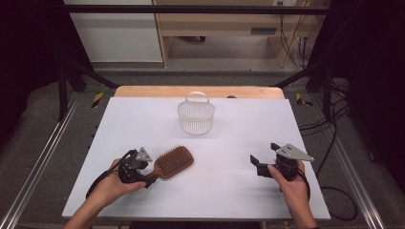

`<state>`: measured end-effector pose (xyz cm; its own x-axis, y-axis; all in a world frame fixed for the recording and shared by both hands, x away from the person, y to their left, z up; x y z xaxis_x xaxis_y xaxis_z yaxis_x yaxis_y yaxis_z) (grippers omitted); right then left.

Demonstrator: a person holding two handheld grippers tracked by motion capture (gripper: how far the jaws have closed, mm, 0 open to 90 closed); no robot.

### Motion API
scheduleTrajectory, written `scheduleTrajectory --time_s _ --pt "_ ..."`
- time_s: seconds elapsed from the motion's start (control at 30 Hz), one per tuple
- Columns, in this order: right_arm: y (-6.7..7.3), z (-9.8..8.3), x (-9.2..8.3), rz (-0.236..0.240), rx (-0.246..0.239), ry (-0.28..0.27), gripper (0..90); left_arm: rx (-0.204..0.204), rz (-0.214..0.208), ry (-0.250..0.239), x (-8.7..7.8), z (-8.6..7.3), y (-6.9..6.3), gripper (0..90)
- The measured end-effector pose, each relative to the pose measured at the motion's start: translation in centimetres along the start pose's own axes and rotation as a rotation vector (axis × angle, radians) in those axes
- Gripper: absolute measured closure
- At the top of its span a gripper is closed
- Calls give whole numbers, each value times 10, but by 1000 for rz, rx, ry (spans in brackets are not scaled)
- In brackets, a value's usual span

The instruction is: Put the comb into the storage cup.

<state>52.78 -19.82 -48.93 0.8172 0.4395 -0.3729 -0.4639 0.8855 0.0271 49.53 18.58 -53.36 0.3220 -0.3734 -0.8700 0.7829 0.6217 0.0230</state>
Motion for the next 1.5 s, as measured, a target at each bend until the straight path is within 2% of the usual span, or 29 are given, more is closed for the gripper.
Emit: scheduleTrajectory --time_s 0.1,0.3,0.4,0.7,1.03,1.2,1.4,1.5 --pt "1 0 0 3 -9 4 63 6 -8 8 0 2 0 454" --pt "3 -1 1 8 -10 9 63 20 -25 35 2 2 -2 494" --pt "3 -1 1 11 -14 12 63 24 -20 59 4 -1 -1 511" --pt "5 -2 2 16 -19 18 63 31 -35 84 6 -6 -1 603" --pt "6 -3 3 24 -23 24 64 36 -54 110 7 -5 -2 635" --pt "8 -4 3 29 -20 29 64 40 -85 133 8 -3 -1 659" --pt "8 -4 4 33 -22 32 64 74 -92 151 9 -2 -1 709" --pt "8 -5 5 35 -25 32 64 75 -94 154 9 -2 -1 725"
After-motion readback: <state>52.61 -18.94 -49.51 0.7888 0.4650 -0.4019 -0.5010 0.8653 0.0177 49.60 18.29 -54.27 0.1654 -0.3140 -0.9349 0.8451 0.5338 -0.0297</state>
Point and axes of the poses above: each handheld gripper's, and its own axes: x roughly forward along the jaws, z roughly out of its top, y roughly to its left, the point moved 10 cm from there along x, roughly forward along the jaws, and after that the axes turned 2 degrees about -z, right-handed, at the moved point
